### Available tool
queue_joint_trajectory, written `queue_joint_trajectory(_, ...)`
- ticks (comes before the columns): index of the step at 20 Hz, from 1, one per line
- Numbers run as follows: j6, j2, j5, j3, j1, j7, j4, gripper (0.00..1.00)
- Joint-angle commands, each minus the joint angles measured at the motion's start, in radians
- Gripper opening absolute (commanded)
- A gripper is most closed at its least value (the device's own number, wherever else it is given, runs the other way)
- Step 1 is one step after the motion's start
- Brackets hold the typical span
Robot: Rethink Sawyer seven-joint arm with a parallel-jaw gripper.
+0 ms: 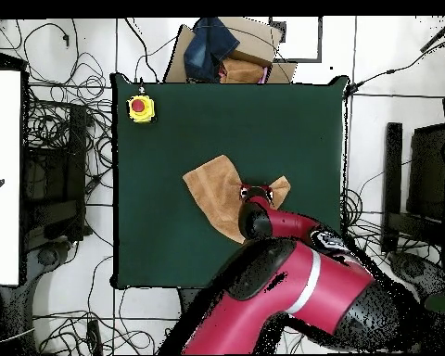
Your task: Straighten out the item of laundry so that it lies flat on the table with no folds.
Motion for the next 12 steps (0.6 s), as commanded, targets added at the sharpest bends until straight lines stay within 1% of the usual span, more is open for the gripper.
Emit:
queue_joint_trajectory(1, 0.181, -0.035, -0.056, 0.115, -0.028, 0.047, -0.017, 1.0)
queue_joint_trajectory(5, 0.166, -0.008, -0.075, 0.122, -0.04, 0.052, -0.041, 1.0)
queue_joint_trajectory(12, 0.171, -0.02, -0.066, 0.106, -0.02, 0.063, -0.033, 1.0)
